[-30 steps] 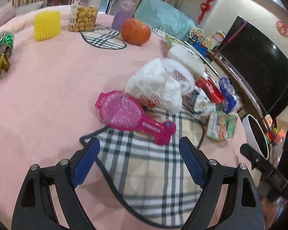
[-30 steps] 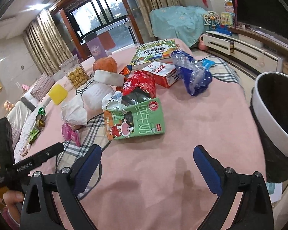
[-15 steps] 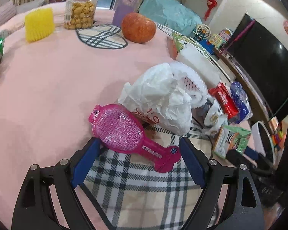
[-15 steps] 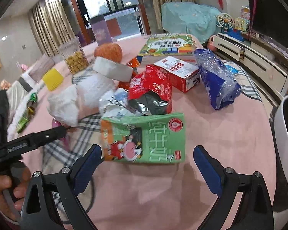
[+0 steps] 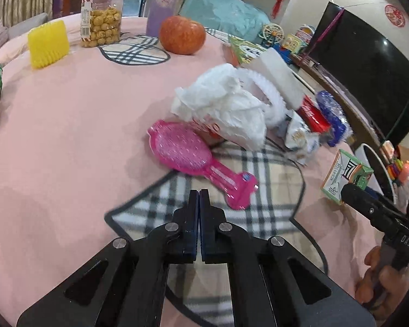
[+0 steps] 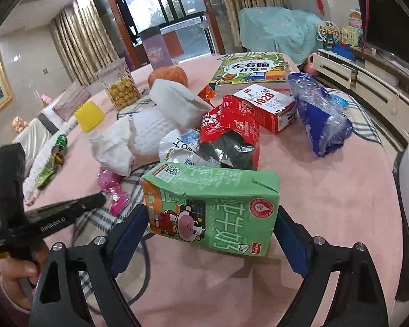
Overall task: Collect trash
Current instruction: 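Grasp the pink hairbrush with the left tool while the right tool grasps the green milk carton, then carry the hairbrush and carton over the bin and open both tools to drop them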
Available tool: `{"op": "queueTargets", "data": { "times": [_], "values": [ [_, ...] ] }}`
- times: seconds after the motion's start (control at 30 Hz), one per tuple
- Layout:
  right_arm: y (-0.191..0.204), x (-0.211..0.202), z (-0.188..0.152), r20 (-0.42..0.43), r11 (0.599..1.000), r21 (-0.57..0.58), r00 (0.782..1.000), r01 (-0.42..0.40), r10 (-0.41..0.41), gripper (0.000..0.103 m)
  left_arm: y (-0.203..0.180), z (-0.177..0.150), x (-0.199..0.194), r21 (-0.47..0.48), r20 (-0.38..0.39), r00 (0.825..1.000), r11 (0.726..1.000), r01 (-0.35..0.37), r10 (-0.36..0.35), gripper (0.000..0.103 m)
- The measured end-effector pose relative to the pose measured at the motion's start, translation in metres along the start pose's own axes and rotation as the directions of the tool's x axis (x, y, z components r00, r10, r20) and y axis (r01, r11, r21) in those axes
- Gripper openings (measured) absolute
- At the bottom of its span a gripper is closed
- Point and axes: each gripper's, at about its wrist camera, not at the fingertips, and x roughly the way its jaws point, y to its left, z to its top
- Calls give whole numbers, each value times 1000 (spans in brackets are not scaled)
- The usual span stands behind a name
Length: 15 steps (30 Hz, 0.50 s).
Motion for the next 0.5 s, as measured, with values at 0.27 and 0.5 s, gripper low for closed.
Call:
{"op": "queueTargets", "data": {
  "times": [0.27,0.5],
  "values": [
    [-13,-21,-13,19,997,73,1000,-9,7,91,-6,15,5,-97,8,999,995,37,-36,60],
    [-19,-27,-16,23,995,101,1000,0,-2,91,-35,24,31,17,21,989,989,-147,146,70]
  ]
}}
